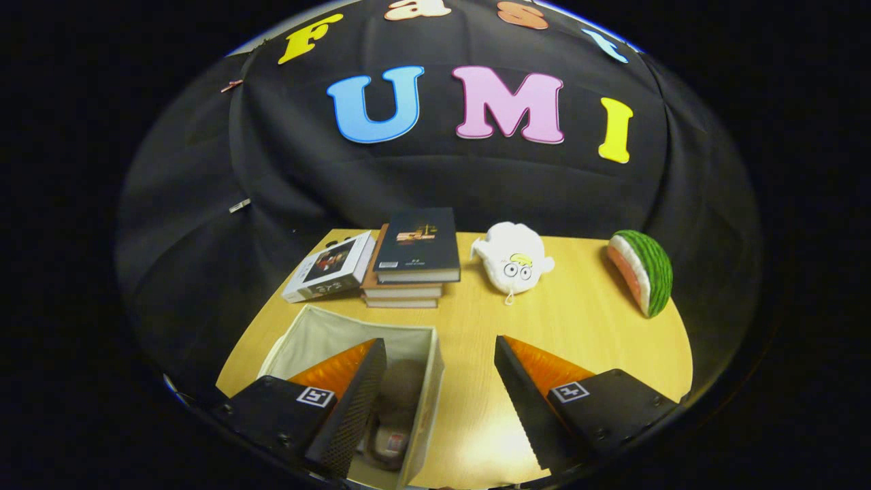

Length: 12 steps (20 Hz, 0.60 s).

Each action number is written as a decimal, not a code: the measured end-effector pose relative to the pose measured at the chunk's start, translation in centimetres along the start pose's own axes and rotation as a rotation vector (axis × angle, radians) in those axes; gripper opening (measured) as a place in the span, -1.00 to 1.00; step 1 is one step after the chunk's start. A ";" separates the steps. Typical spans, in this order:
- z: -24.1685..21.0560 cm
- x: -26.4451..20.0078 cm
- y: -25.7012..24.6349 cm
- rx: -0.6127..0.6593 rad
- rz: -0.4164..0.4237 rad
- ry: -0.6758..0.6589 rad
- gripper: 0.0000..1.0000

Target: Open the storage box then place both shoes into the box .Put the left shoe in first, then the right shoe, with the right side of both shoes facing outward in a uniform manner.

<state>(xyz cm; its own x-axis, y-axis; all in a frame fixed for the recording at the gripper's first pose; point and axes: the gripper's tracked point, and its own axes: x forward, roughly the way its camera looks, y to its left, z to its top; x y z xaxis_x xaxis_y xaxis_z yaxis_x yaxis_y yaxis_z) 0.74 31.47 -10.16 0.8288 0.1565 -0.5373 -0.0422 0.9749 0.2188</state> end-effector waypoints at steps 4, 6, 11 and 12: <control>2.7 -0.3 -4.8 -0.008 -0.060 -0.067 0.98; 4.4 -0.8 -7.6 -0.025 -0.095 -0.118 0.98; 8.9 -3.4 -13.1 -0.073 -0.152 -0.273 0.98; 9.8 -4.0 -13.9 -0.082 -0.157 -0.299 0.97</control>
<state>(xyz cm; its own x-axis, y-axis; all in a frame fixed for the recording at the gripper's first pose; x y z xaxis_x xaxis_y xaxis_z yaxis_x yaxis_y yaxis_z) 3.45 15.75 -3.11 0.9550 -0.0384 -0.2942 0.0644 0.9948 0.0791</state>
